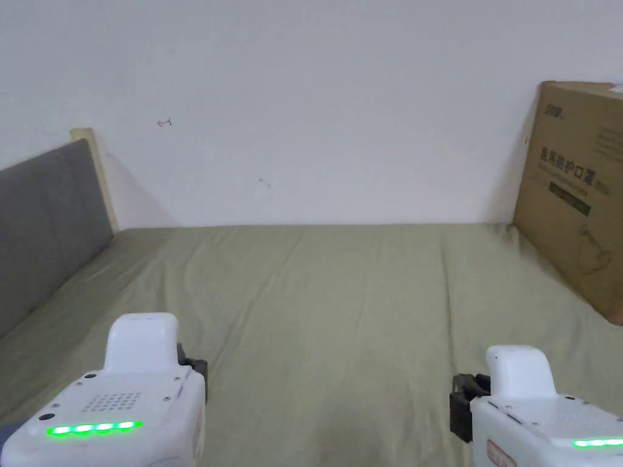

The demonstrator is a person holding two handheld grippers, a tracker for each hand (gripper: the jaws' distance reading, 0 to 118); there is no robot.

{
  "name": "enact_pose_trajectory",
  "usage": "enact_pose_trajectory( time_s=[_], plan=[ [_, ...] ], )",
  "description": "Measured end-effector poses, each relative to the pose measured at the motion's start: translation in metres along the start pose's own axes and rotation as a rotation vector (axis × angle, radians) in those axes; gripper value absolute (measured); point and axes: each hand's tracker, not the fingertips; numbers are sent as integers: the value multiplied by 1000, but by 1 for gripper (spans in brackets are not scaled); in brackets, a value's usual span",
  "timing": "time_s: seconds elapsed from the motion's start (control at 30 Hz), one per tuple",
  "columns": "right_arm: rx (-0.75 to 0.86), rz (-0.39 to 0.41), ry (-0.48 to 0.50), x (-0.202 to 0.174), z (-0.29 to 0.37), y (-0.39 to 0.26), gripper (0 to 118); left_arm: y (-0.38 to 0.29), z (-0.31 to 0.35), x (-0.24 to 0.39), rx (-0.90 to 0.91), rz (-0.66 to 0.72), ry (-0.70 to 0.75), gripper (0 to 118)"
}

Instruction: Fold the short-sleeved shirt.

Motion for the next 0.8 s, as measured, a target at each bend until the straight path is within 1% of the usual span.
enact_pose_trajectory(
  time_s=[0.1,0.23,0.27,0.3,0.37,0.4,0.43,0.47,0.5,0.53,0.57,0.67,0.73,0.8],
  plan=[
    [97,34,18,-9,20,26,0,21,17,7,87,2,10,0],
    [197,66,-44,-20,41,43,1,35,35,17,155,6,4,0],
    [218,70,-66,-22,45,46,6,37,39,19,164,13,-7,0],
    [238,73,-76,-23,49,48,15,38,43,22,171,24,-6,1],
    [245,61,-64,-22,54,51,50,40,43,24,176,11,-17,8],
    [249,52,-50,-20,56,52,67,40,44,26,172,-1,-26,16],
    [247,41,-37,-18,56,53,90,39,45,29,170,-13,-34,36],
    [243,36,-36,-18,57,54,104,38,46,30,169,-15,-38,57],
    [244,34,-40,-18,57,53,112,35,45,29,174,-13,-39,83],
    [253,34,-49,-18,59,52,114,34,45,30,181,-15,-44,107],
    [270,36,-63,-17,60,51,114,34,45,30,181,-12,-44,113],
    [295,62,-102,-18,63,53,114,31,46,25,215,16,-95,113],
    [298,70,-113,-18,63,55,114,35,43,27,179,-16,-101,113],
    [280,62,-110,-17,61,58,115,35,40,26,142,-55,-70,113]
  ],
)
